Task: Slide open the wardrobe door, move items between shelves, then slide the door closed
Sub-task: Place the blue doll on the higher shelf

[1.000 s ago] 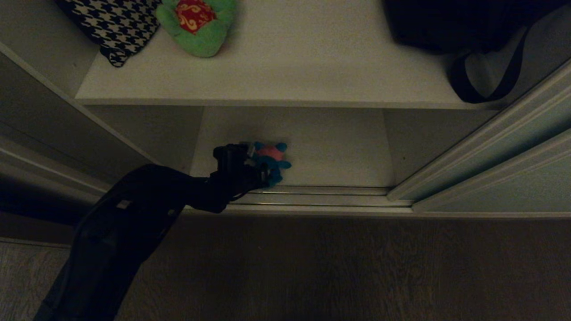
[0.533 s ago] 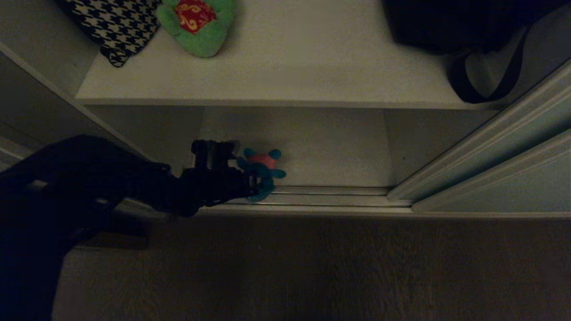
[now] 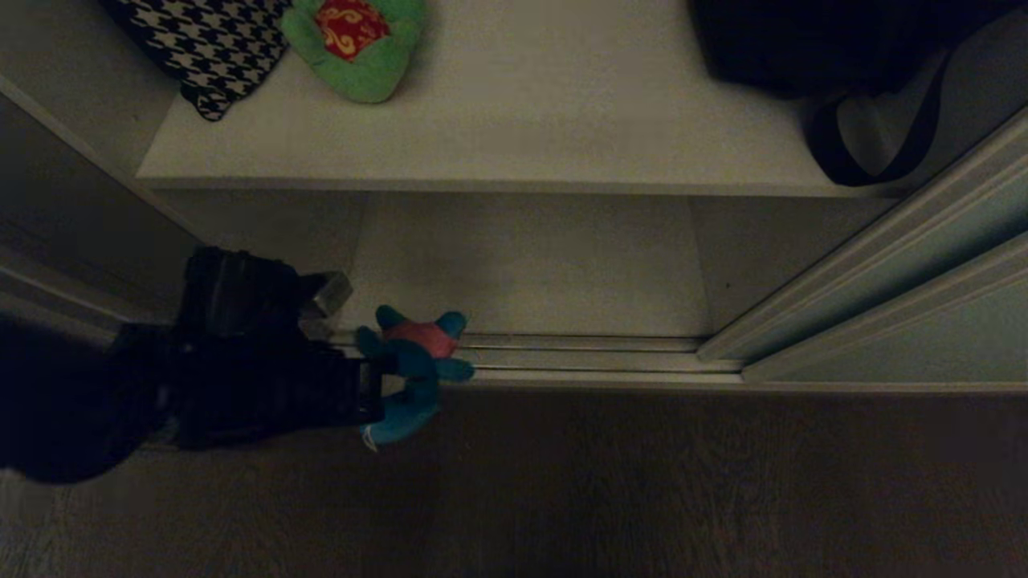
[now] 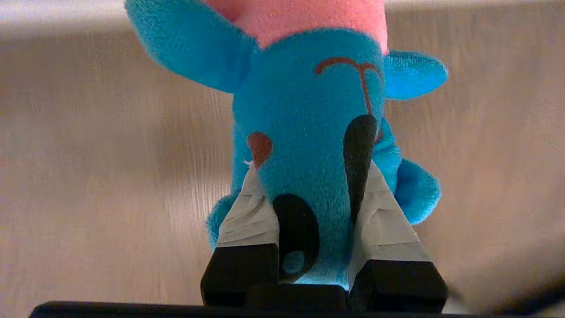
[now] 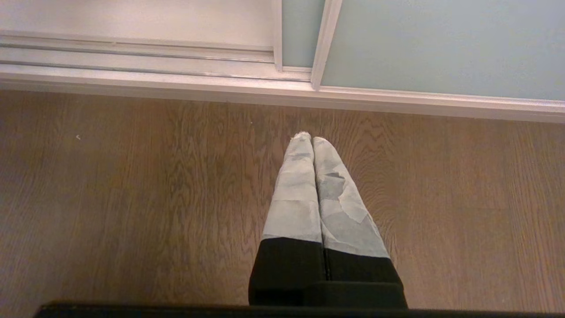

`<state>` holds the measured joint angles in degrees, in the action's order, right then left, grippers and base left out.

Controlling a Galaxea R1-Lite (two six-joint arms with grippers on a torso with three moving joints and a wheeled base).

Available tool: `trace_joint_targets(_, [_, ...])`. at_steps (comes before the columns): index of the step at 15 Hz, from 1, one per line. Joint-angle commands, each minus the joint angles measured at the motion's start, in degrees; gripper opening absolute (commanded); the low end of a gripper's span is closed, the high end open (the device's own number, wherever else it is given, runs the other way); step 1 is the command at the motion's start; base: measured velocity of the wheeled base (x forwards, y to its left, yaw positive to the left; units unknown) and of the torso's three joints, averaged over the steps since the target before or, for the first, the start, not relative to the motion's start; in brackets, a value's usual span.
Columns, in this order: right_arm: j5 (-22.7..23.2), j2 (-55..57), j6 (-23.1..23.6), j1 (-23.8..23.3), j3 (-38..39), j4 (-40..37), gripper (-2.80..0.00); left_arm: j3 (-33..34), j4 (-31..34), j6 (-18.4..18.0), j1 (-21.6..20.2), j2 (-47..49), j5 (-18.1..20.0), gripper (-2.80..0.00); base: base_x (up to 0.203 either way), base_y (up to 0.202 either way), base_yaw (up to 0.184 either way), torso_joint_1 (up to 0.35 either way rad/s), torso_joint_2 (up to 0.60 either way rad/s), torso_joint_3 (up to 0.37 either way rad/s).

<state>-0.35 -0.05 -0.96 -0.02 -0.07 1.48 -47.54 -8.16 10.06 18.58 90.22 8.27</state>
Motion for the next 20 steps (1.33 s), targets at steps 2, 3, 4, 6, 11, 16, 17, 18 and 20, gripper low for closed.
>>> trace_joint_targets(2, [-0.05, 0.05, 0.00, 0.02, 0.02, 0.02, -2.80, 4.08, 9.75, 1.19, 1.13, -16.91, 0.25, -2.80, 0.000, 0.000, 0.000, 0.000, 0.00, 0.000])
trace_joint_targets(3, [0.00, 0.05, 0.00, 0.02, 0.07, 0.02, -2.80, 4.45, 13.80, 2.17, 1.69, -21.63, 0.40, -2.80, 0.000, 0.000, 0.000, 0.000, 0.00, 0.000])
trace_joint_targets(4, [0.00, 0.05, 0.00, -0.06, -0.01, 0.02, -2.80, 4.45, 17.57, 3.02, 2.25, -26.11, 0.50, -2.80, 0.000, 0.000, 0.000, 0.000, 0.00, 0.000])
trace_joint_targets(6, [0.00, 0.05, 0.00, -0.03, -0.01, 0.02, -2.80, 2.91, 25.73, 4.01, 3.05, -33.75, 0.67, -2.80, 0.000, 0.000, 0.000, 0.000, 0.00, 0.000])
trace_joint_targets(11, [0.00, 0.05, 0.00, 0.02, 0.07, 0.02, -2.80, -5.56, 42.38, 6.81, 3.48, -46.69, 5.82, -2.80, 0.000, 0.000, 0.000, 0.000, 0.00, 0.000])
trace_joint_targets(16, [0.00, 0.05, 0.00, 0.00, -0.01, 0.02, -2.80, -22.89, 43.02, 6.47, 3.48, -38.98, 7.98, -2.80, 0.000, 0.000, 0.000, 0.000, 0.00, 0.000])
trace_joint_targets(17, [0.00, 0.05, 0.00, 0.02, 0.07, 0.02, -2.80, -26.72, 42.87, 6.19, 3.49, -35.24, 8.58, -2.80, 0.000, 0.000, 0.000, 0.000, 0.00, 0.000])
trace_joint_targets(18, [0.00, 0.05, 0.00, 0.02, 0.04, 0.02, -2.80, -30.12, 42.43, 5.55, 3.52, -31.19, 9.03, -2.80, 0.000, 0.000, 0.000, 0.000, 0.00, 0.000])
trace_joint_targets(20, [-0.01, 0.05, 0.00, -0.03, 0.04, 0.02, -2.80, -36.96, 40.13, 3.91, 3.90, -22.29, 9.56, -2.80, 0.000, 0.000, 0.000, 0.000, 0.00, 0.000])
